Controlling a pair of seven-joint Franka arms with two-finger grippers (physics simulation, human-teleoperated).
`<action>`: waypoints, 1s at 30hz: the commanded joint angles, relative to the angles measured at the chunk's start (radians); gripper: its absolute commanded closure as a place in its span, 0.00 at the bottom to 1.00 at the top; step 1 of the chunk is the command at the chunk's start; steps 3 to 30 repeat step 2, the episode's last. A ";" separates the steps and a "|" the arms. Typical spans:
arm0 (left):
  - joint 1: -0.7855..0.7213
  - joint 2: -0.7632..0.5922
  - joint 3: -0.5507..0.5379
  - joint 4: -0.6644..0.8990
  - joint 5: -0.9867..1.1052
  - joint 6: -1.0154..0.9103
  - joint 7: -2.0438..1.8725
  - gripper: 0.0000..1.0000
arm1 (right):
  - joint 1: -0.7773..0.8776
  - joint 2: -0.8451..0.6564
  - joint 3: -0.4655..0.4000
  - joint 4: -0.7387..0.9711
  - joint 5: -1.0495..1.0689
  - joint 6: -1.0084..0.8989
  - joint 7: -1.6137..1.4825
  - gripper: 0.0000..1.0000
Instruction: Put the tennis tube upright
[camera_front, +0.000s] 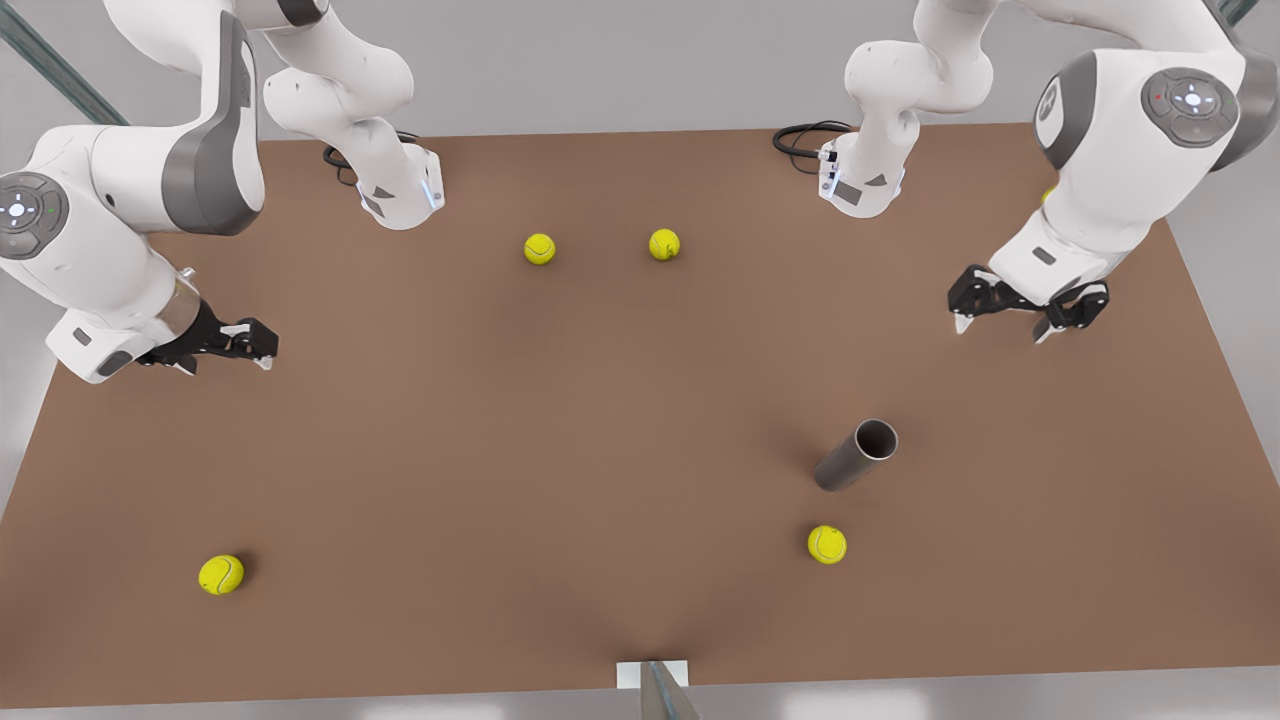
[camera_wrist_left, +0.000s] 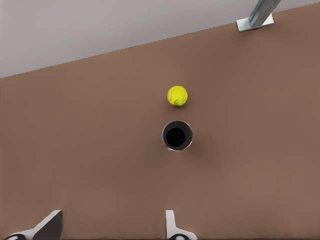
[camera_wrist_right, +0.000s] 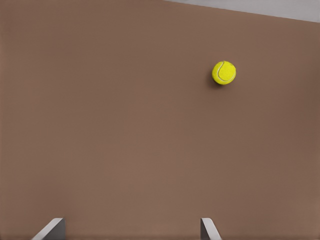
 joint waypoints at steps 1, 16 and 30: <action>-0.013 -0.002 -0.008 -0.006 0.020 -0.071 -0.068 0.00 | 0.000 -0.001 -0.001 0.000 0.000 0.000 -0.017 0.00; -0.013 -0.001 -0.008 -0.006 0.019 -0.071 -0.071 0.00 | 0.000 -0.001 -0.001 0.000 0.000 0.000 -0.017 0.00; -0.013 -0.001 -0.008 -0.006 0.019 -0.071 -0.071 0.00 | 0.000 -0.001 -0.001 0.000 0.000 0.000 -0.017 0.00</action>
